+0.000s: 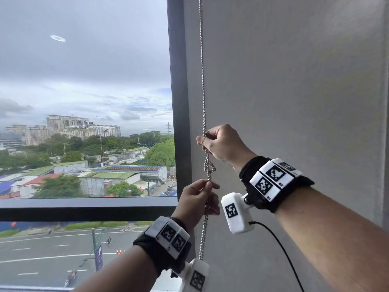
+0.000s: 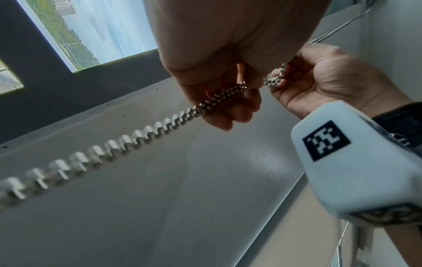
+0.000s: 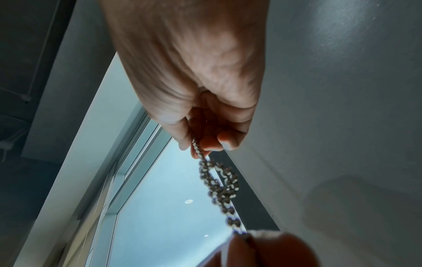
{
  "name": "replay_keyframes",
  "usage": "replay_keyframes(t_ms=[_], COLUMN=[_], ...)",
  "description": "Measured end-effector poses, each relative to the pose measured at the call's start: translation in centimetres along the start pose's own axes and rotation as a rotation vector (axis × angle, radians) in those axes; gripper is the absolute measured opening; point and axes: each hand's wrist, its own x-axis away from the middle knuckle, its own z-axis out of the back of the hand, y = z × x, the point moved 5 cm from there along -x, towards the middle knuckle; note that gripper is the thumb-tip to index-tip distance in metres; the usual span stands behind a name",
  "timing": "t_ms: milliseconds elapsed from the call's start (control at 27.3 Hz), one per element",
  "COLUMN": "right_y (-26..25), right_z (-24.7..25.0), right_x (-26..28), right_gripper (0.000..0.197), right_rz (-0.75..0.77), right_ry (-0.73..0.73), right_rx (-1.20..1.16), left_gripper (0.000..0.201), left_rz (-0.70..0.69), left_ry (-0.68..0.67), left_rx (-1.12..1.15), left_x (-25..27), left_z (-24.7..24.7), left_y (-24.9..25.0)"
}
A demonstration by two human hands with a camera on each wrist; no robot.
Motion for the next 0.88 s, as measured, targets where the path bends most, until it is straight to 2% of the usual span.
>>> replay_keyframes(t_ms=[220,366,659,769,806,879], right_y=[0.8,0.6,0.3,0.1,0.0,-0.2], right_z=[0.5,0.6,-1.0,-1.9,-2.1,-2.1], right_x=[-0.2,-0.3,-0.7,-0.6,-0.5,-0.3], right_gripper=[0.029,0.022,0.029,0.044,0.043,0.031], right_rz=[-0.108,-0.119,-0.154,-0.153,-0.149,-0.138], right_ry=[0.026,0.01,-0.063,-0.093,-0.092,-0.077], right_rx=[-0.176,-0.192,-0.275,-0.195,-0.158,-0.112], left_gripper=[0.019,0.012,0.025,0.026,0.027,0.03], left_rz=[0.184,0.253,0.283,0.298,0.285,0.215], left_ry=[-0.085,-0.084,-0.194,-0.209,-0.218,-0.219], left_rx=[-0.276,-0.269,-0.344,-0.364,-0.391,-0.48], left_x=[1.8,2.8,4.4,4.7,4.7,4.4], left_z=[2.4,5.0,4.0,3.5,3.5,3.6], left_y=[-4.2,-4.1,-4.2,-4.5,-4.5,-3.8])
